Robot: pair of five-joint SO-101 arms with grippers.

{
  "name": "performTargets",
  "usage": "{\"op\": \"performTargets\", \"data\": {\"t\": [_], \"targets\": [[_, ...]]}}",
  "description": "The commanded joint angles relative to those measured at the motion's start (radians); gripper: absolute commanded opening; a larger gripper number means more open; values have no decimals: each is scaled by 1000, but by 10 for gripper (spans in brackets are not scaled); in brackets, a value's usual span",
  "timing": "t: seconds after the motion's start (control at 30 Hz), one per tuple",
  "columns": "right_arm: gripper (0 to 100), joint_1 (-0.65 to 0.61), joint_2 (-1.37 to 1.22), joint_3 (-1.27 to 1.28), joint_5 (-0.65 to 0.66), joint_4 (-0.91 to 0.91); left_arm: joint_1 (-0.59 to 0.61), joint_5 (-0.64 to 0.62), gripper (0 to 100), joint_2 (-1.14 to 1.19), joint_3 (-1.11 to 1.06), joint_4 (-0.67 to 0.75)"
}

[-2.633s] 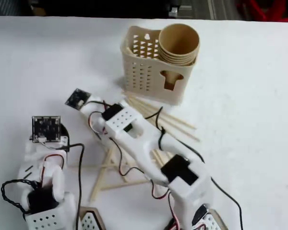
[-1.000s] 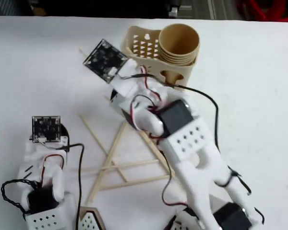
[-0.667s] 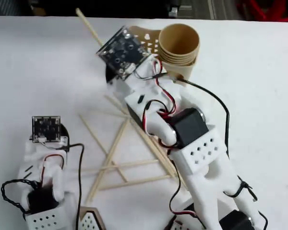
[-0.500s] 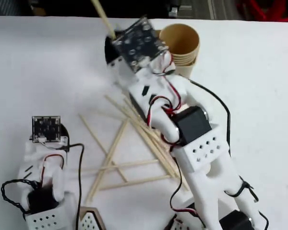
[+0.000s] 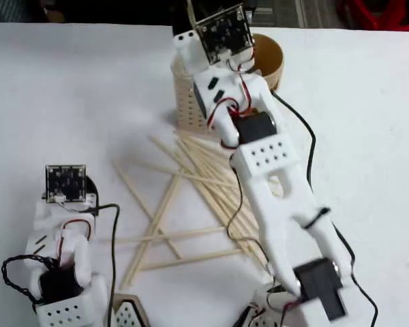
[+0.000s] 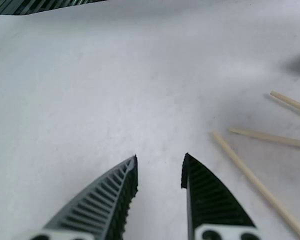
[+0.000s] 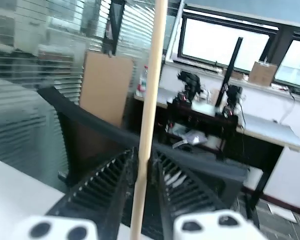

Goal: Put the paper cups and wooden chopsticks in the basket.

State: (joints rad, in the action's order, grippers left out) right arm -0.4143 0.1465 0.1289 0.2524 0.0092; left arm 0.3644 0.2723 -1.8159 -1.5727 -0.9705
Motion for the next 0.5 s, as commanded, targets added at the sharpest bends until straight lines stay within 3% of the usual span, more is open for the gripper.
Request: {"op": "performTargets", "data": {"t": [0.0, 0.2, 0.47], "targets": [[25, 39, -76, -8, -8, -76, 5, -3, 160, -8, 11, 21], [149, 36, -93, -12, -6, 15, 5, -3, 161, -8, 11, 21], [158, 35, 124, -8, -6, 375, 5, -3, 161, -8, 11, 21]]}}
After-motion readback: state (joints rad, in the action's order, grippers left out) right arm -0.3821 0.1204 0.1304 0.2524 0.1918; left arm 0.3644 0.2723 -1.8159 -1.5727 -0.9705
